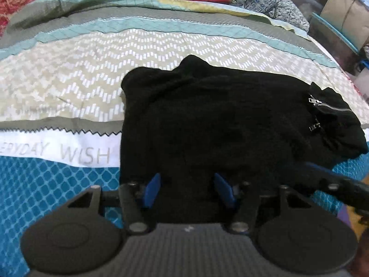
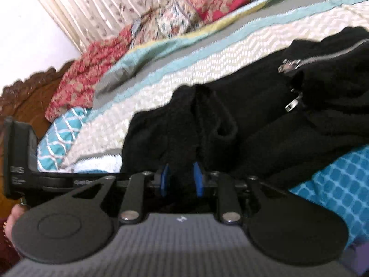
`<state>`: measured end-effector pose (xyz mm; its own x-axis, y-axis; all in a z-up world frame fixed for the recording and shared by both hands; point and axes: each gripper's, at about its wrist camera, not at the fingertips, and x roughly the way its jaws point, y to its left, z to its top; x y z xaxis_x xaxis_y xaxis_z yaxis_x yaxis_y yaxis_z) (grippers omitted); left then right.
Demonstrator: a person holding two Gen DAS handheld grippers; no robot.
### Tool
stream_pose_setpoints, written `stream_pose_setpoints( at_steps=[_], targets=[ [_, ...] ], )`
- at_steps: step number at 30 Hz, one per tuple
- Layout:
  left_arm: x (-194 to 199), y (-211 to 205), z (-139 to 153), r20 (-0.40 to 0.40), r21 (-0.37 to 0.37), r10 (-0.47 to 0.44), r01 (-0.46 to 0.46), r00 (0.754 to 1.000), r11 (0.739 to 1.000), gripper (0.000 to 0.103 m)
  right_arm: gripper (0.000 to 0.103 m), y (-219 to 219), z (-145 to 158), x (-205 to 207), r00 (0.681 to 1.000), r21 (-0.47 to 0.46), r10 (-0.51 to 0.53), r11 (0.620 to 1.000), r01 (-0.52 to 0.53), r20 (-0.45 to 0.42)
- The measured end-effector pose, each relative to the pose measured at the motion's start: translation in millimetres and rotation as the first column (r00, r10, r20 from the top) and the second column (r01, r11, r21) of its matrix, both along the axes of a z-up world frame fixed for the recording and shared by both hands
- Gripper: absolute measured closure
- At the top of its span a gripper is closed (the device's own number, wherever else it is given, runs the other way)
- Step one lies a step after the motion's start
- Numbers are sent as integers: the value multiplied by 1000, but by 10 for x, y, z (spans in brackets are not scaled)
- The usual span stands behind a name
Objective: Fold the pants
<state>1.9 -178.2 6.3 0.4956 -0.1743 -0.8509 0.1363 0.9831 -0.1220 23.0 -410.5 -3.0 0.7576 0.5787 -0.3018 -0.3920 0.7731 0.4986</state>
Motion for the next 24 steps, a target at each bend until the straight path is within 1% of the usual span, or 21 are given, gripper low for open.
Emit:
stream_pose_setpoints(
  at_steps=[1, 4, 6, 8, 17, 21, 24],
  targets=[
    [-20, -25, 36, 6, 19, 4, -4, 1000, 1000, 49, 56, -49, 12, -49, 1000, 7, -13, 1000, 13, 14],
    [-68, -100, 123, 30, 68, 7, -9, 1000, 998, 43, 56, -225, 36, -167, 998, 35, -58, 998, 56, 39],
    [-101, -149, 173, 41, 93, 7, -11, 999, 996, 39, 56, -350, 36, -214, 994, 55, -99, 994, 97, 36],
    [-123, -205, 229, 50, 108, 5, -11, 999, 994, 38, 56, -460, 21, -235, 991, 74, -133, 989, 131, 28],
    [-118, -304, 295, 39, 113, 16, -20, 999, 993, 37, 56, -730, -27, -232, 974, 118, -225, 968, 223, 4],
    [-96, -330, 277, 31, 124, 18, -22, 999, 992, 33, 56, -848, -68, -196, 966, 143, -260, 955, 259, -16],
    [-71, -348, 262, 25, 133, 20, -24, 999, 991, 32, 56, -955, -97, -187, 955, 159, -295, 942, 295, -27]
  ],
)
